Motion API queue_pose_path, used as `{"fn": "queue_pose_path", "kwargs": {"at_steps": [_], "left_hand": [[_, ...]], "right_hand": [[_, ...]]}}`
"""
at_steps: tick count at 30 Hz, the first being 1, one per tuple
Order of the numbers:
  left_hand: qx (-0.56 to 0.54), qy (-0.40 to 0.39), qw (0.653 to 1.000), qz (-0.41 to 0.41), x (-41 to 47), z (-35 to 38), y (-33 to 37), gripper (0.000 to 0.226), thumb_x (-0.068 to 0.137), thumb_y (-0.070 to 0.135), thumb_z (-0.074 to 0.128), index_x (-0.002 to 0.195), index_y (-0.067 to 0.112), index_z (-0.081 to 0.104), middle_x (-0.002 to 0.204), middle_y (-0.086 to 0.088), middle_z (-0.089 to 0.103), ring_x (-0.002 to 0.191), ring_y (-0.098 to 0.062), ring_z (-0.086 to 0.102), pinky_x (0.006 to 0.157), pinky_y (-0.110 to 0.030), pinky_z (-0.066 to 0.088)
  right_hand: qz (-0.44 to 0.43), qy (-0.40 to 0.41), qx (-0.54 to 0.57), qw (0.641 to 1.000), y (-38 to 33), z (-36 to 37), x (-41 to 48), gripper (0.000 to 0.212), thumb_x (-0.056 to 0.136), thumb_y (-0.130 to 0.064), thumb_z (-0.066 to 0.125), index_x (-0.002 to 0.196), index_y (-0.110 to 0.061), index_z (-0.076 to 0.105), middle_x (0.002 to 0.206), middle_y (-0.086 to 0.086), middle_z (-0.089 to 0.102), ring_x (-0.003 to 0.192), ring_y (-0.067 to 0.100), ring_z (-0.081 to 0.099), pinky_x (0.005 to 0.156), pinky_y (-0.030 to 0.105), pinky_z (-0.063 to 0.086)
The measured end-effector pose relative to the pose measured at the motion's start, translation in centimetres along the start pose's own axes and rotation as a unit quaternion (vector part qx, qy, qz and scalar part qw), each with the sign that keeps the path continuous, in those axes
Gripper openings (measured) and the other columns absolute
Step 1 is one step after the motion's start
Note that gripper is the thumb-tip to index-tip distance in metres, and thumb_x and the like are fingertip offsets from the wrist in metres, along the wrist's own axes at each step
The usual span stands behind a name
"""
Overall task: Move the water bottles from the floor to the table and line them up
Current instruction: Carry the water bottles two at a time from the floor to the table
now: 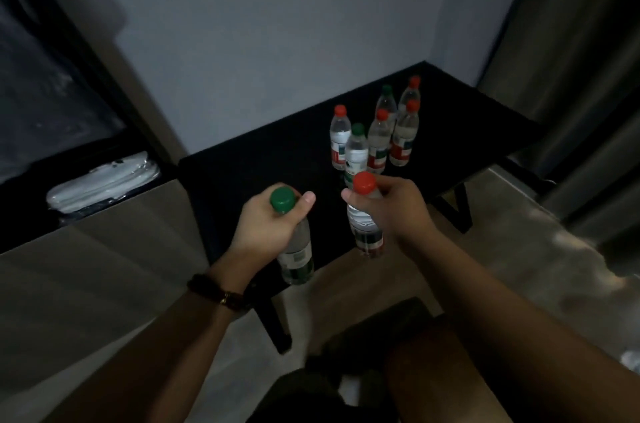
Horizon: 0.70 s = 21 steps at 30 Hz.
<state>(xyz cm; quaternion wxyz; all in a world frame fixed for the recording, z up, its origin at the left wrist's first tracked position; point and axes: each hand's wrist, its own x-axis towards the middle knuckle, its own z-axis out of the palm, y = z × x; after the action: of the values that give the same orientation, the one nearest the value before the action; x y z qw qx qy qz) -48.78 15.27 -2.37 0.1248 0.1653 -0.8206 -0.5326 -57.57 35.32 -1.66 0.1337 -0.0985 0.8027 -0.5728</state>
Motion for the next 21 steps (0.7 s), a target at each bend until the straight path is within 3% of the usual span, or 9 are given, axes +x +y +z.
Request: {"fn": "queue_pose_path", "kwargs": {"at_steps": [6,9,13,17,21], "left_hand": [[0.080,0.035,0.996,0.003,6.9,0.0,-0.2,0.045,0.077,0.077,0.061,0.079,0.032,0.067,0.075,0.011,0.071,0.070,-0.004,0.068,0.068,-0.031,0.056],[0.093,0.042,0.995,0.001,11.3,0.1,-1.0,0.046,0.073,0.079,0.059,0.077,0.034,0.066,0.074,0.015,0.070,0.067,-0.001,0.066,0.063,-0.027,0.051],[0.083,0.032,0.996,-0.031,17.4,0.6,-2.7,0.052,0.069,0.080,0.061,0.078,0.030,0.067,0.075,0.018,0.070,0.070,0.001,0.066,0.063,-0.027,0.051],[0.073,0.008,0.996,-0.053,23.2,1.7,-5.1,0.051,0.065,0.080,0.063,0.081,0.031,0.068,0.081,0.008,0.071,0.080,-0.012,0.070,0.077,-0.041,0.061],[0.088,-0.001,0.995,-0.041,27.9,3.4,-7.3,0.039,0.079,0.070,0.065,0.087,0.032,0.069,0.086,0.008,0.071,0.082,-0.012,0.069,0.077,-0.036,0.060]], "right_hand": [[-0.019,-0.053,-0.078,0.995,-0.4,-0.7,6.7,0.040,0.082,-0.042,0.083,0.096,-0.005,0.076,0.093,0.007,0.077,0.092,0.020,0.073,0.093,0.047,0.057],[-0.042,-0.076,-0.117,0.989,-0.5,0.2,10.2,0.043,0.082,-0.039,0.083,0.097,0.001,0.074,0.095,0.016,0.076,0.092,0.029,0.073,0.090,0.051,0.058],[-0.052,-0.094,-0.172,0.979,-0.1,1.8,15.1,0.041,0.081,-0.035,0.083,0.082,0.004,0.070,0.082,0.019,0.072,0.081,0.032,0.071,0.080,0.053,0.058],[-0.034,-0.132,-0.237,0.962,0.9,3.5,20.2,0.025,0.081,-0.033,0.082,0.072,-0.015,0.068,0.071,0.004,0.068,0.069,0.019,0.066,0.066,0.042,0.055],[-0.021,-0.159,-0.286,0.945,1.7,4.7,24.4,0.029,0.083,-0.039,0.081,0.071,-0.032,0.056,0.069,-0.009,0.059,0.064,0.005,0.055,0.057,0.025,0.037]]}}
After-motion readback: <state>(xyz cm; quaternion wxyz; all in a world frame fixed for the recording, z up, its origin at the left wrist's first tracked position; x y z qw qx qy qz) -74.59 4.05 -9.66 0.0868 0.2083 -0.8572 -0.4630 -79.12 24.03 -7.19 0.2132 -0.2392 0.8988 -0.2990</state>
